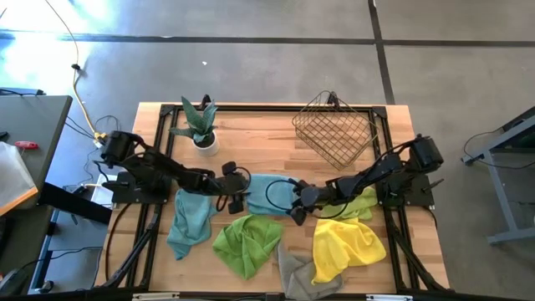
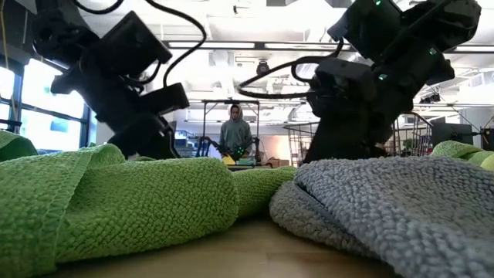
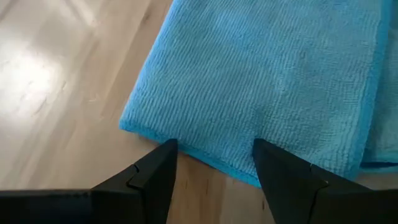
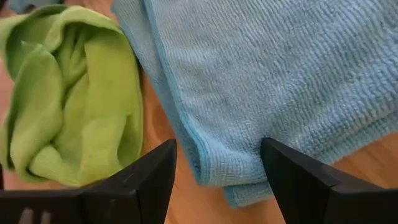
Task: Fold microfiber towels
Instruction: Fold the top blue towel, then put the top blue towel into the wire basket
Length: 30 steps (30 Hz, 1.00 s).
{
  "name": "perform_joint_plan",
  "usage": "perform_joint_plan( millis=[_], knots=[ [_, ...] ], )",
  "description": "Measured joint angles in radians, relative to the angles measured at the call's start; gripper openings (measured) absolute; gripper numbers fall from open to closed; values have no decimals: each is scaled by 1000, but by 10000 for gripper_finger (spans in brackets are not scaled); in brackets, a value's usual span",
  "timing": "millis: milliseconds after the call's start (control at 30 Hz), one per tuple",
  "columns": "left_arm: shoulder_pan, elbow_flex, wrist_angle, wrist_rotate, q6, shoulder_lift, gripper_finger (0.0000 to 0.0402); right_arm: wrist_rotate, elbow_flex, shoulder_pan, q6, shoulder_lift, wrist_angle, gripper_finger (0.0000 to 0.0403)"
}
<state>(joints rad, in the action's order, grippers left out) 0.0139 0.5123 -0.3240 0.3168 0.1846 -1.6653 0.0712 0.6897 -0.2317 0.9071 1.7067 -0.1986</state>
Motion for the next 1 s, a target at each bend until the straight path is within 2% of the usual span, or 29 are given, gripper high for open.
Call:
perform_joint_plan(
  millis=[200, 367, 533, 667, 833, 1000],
  knots=[
    [1, 1, -7, -1, 23, -1, 202, -3, 1, 2, -49, -21, 38, 232],
    [1, 0, -14, 0, -11, 75, 202, -1, 28, 2, -99, -121, 144, 232],
    [1, -1, -22, 5, -76, 146, 202, 121, 34, -13, -80, -206, 275, 232],
    [1, -1, -47, 7, -110, 162, 202, 237, -2, -27, 65, -215, 297, 232],
    [1, -1, -83, 1, -110, 122, 202, 282, -93, -26, 307, -181, 237, 232],
    [1, 0, -101, 0, -110, 65, 202, 294, -154, -26, 376, -139, -31, 232]
  ],
)
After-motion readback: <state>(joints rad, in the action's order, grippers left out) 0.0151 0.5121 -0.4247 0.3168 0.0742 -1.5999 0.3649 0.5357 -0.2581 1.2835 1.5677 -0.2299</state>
